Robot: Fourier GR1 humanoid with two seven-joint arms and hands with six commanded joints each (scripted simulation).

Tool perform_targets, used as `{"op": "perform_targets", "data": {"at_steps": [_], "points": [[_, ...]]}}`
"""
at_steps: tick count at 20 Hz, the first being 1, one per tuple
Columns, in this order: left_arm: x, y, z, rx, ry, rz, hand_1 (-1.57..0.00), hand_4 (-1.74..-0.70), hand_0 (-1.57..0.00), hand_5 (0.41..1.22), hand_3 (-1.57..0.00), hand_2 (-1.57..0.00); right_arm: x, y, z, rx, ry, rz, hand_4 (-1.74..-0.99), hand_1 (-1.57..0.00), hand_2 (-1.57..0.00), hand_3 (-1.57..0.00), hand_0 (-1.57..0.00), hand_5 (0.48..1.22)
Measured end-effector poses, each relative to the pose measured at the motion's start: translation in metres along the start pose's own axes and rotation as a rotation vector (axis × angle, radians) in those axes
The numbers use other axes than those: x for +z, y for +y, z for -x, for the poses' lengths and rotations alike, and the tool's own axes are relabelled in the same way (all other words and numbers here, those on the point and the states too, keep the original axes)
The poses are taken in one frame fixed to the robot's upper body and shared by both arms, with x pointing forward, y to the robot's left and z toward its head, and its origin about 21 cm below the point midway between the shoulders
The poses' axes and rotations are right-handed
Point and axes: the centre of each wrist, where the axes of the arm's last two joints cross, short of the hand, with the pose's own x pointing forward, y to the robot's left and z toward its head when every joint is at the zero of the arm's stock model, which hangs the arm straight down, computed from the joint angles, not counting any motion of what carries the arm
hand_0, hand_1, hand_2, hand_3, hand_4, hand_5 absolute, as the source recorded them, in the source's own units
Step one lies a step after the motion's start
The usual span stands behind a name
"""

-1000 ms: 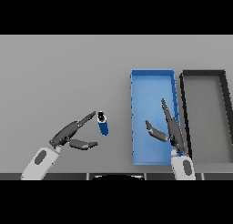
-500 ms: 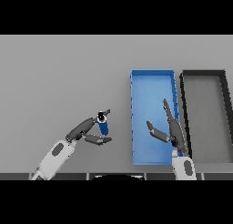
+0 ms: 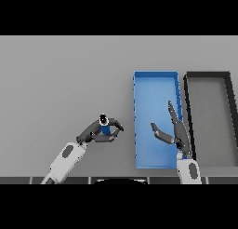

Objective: Pick up the blue pipe and place it into the blue bin.

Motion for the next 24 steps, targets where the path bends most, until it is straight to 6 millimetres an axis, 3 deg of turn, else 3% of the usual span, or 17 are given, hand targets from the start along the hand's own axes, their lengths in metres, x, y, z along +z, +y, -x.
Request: {"op": "perform_targets", "data": {"at_steps": [3, 8, 15, 19, 24], "points": [[-0.001, -0.008, 0.001, -0.022, -0.039, 0.041, -1.2, -1.6, -1.13, 1.072, -1.17, -1.23, 0.0, 0.003, 0.001, -0.012, 0.001, -0.012, -1.198, 0.0, 0.0, 0.0, 0.0, 0.604], [0.0, -0.013, 0.002, -0.042, -0.098, 0.024, -1.45, -1.69, -1.43, 1.172, -1.38, -1.46, 0.0, 0.006, 0.001, -0.011, -0.011, -0.017, -1.189, 0.0, 0.0, 0.0, 0.0, 0.601], [-0.011, -0.022, -0.046, -0.019, -0.264, 0.026, -1.55, -1.73, -1.54, 1.211, -1.47, -1.55, 0.002, 0.002, 0.0, 0.014, -0.025, 0.0, -1.164, 0.0, 0.0, 0.0, 0.0, 0.602], [-0.018, -0.028, -0.071, -0.051, -0.257, 0.049, -1.56, -1.74, -1.56, 1.217, -1.49, -1.56, 0.003, -0.004, 0.004, 0.017, -0.014, -0.001, -1.141, 0.0, 0.0, 0.0, 0.0, 0.603], [-0.011, -0.029, -0.074, -0.07, -0.23, 0.072, -1.57, -1.74, -1.57, 1.219, -1.5, -1.57, 0.005, -0.004, -0.001, 0.02, -0.03, -0.023, -1.141, 0.0, 0.0, 0.0, 0.0, 0.605]]}}
